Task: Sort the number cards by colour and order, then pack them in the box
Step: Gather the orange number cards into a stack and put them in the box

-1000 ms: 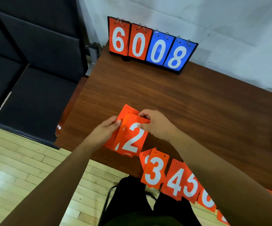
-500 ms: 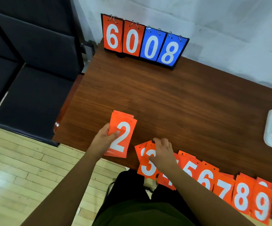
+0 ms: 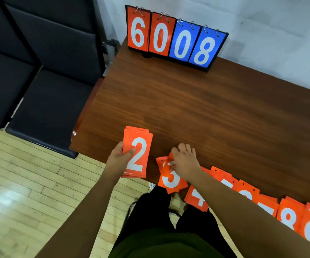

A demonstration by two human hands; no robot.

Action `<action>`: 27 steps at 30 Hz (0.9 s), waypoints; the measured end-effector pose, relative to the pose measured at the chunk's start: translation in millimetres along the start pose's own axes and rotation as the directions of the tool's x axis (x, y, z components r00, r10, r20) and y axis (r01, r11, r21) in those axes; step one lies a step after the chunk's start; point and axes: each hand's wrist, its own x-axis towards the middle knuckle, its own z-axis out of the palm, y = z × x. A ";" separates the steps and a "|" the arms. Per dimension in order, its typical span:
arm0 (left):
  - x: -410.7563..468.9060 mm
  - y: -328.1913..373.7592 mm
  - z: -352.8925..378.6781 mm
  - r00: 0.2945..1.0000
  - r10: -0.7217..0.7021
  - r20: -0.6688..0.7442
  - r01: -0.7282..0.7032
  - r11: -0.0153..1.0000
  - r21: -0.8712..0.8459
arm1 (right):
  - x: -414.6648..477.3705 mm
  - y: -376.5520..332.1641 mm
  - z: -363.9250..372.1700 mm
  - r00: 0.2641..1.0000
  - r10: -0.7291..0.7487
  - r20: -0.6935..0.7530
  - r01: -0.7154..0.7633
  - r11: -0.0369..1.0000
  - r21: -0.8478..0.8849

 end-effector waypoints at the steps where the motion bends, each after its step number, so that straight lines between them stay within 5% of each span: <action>1: -1.1 0.7 -1.4 1.000 0.010 -0.015 -0.010 1.000 0.013 | -0.1 0.5 -1.1 1.000 0.010 -0.007 -0.009 0.999 0.032; 3: -1.3 1.8 -4.2 0.999 0.022 -0.034 -0.021 0.999 0.037 | -3.0 3.2 -6.4 0.999 0.040 -0.013 -0.037 0.976 0.216; 7: 3.0 11.1 -3.7 0.996 0.079 -0.036 -0.074 0.988 0.137 | -10.5 17.0 -48.8 0.993 0.022 0.117 -0.092 0.768 0.634; 11: 2.4 30.0 10.3 0.986 0.076 0.149 -0.098 0.984 0.147 | -21.4 29.3 -107.4 0.981 -0.113 0.159 -0.041 0.676 0.736; 17: -19.4 62.0 60.1 0.900 0.069 0.431 -0.097 0.994 0.044 | -28.6 35.9 -130.3 0.996 0.080 0.045 -0.087 0.651 0.754; 22: -28.1 68.9 95.8 0.926 0.173 0.336 -0.125 0.979 -0.160 | -60.9 45.9 -127.2 0.857 0.513 -0.045 -0.134 0.307 0.942; 25: -37.0 72.8 116.7 0.930 0.212 0.301 -0.161 0.969 -0.185 | -84.3 42.6 -122.3 0.866 0.479 0.147 -0.191 0.045 0.981; 27: -43.2 71.8 133.4 0.925 0.219 0.312 -0.185 0.973 -0.135 | -93.1 32.7 -112.3 0.884 0.450 0.125 -0.154 0.027 0.988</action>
